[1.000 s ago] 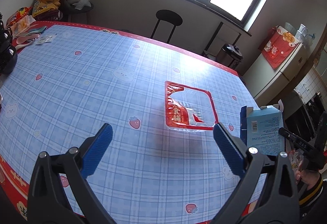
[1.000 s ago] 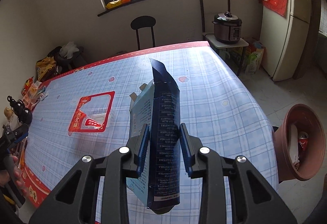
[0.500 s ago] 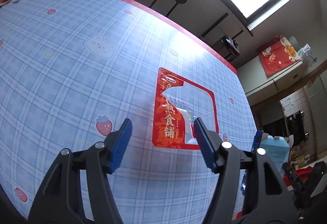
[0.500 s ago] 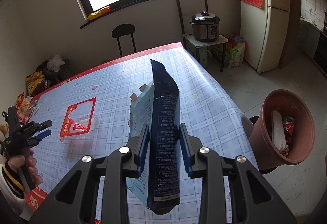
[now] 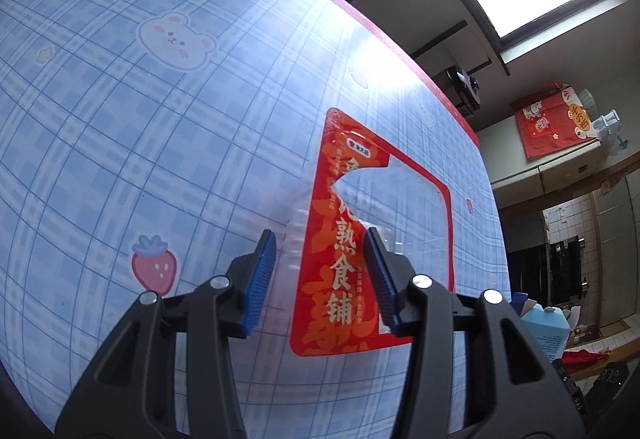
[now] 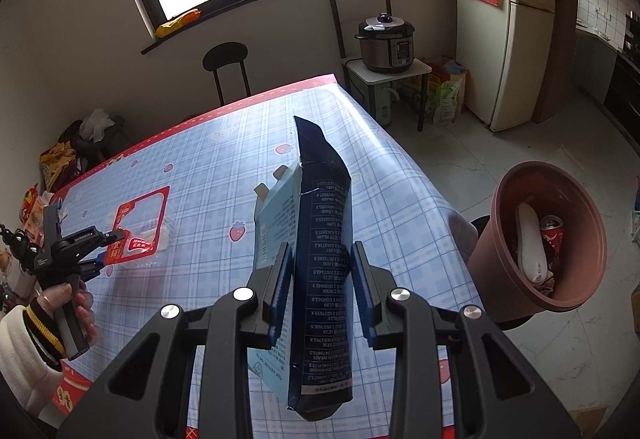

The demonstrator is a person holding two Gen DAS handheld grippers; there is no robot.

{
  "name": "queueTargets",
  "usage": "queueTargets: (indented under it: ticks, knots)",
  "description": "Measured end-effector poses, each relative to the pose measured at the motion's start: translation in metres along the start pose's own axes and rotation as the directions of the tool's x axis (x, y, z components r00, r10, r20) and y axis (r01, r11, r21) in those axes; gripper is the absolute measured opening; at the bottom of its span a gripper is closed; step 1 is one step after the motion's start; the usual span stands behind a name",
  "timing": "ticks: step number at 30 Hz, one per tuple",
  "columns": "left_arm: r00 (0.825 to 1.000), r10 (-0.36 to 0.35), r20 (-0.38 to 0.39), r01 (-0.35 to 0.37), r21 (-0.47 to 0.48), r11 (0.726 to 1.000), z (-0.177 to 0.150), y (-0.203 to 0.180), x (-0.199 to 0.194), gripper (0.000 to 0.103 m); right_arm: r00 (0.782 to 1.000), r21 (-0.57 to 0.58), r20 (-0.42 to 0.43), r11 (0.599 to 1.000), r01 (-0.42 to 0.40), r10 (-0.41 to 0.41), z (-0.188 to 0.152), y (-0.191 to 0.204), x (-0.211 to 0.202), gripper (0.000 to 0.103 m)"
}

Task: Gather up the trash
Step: 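Grasp the red-framed plastic tray with the left gripper while right holds the box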

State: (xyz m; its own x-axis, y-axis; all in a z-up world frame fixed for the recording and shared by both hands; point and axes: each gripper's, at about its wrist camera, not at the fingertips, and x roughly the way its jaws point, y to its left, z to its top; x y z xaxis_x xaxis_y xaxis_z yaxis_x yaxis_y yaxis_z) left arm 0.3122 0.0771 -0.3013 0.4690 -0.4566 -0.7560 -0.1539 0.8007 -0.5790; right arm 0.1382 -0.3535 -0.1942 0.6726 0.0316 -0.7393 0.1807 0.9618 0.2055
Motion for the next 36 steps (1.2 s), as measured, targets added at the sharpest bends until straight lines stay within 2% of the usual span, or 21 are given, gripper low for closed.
queueTargets:
  ticks: [5,8,18,21,26,29,31,33,35,36]
  knots:
    - [1.000,-0.016,0.019,0.016,0.035,0.999,-0.005,-0.010,-0.007,0.027,1.000,-0.009,0.010,1.000,-0.012,0.012,0.003,0.001,-0.004,0.031]
    - [0.999,-0.025,0.042,0.022,0.071,0.997,-0.008,-0.015,-0.019,0.020,1.000,-0.013,0.016,1.000,-0.024,0.024,0.004,0.002,-0.007,0.031]
    - [0.994,-0.003,0.110,-0.023,0.238,0.971,-0.023,-0.044,-0.064,0.010,0.998,-0.007,0.042,0.999,-0.049,0.049,0.006,-0.005,-0.017,0.031]
    - [0.994,0.001,0.107,-0.031,0.275,0.961,-0.032,-0.048,-0.076,0.009,0.997,0.001,0.050,0.999,-0.054,0.054,0.005,-0.008,-0.019,0.031]
    - [0.999,0.006,0.053,-0.020,0.260,0.965,-0.056,-0.039,-0.079,0.009,0.997,0.019,0.055,0.998,-0.058,0.057,0.002,-0.013,-0.023,0.031]
    - [0.999,0.007,-0.032,0.001,0.251,0.968,-0.074,-0.034,-0.069,0.011,0.997,0.028,0.059,0.998,-0.053,0.052,0.000,-0.018,-0.026,0.031]
    - [0.995,0.011,-0.100,0.014,0.248,0.969,-0.083,-0.029,-0.061,0.012,0.997,0.036,0.061,0.998,-0.048,0.046,-0.001,-0.020,-0.027,0.031]
    - [0.990,0.027,-0.137,0.011,0.269,0.963,-0.087,-0.029,-0.055,0.013,0.997,0.042,0.062,0.998,-0.043,0.040,-0.003,-0.023,-0.028,0.031]
    - [0.987,0.031,-0.160,0.016,0.287,0.958,-0.086,-0.030,-0.049,0.038,0.997,0.048,0.061,0.998,-0.039,0.036,-0.004,-0.024,-0.029,0.031]
    - [0.986,0.028,-0.163,0.021,0.291,0.957,-0.085,-0.031,-0.047,0.042,0.998,0.050,0.060,0.998,-0.037,0.034,-0.006,-0.025,-0.029,0.031]
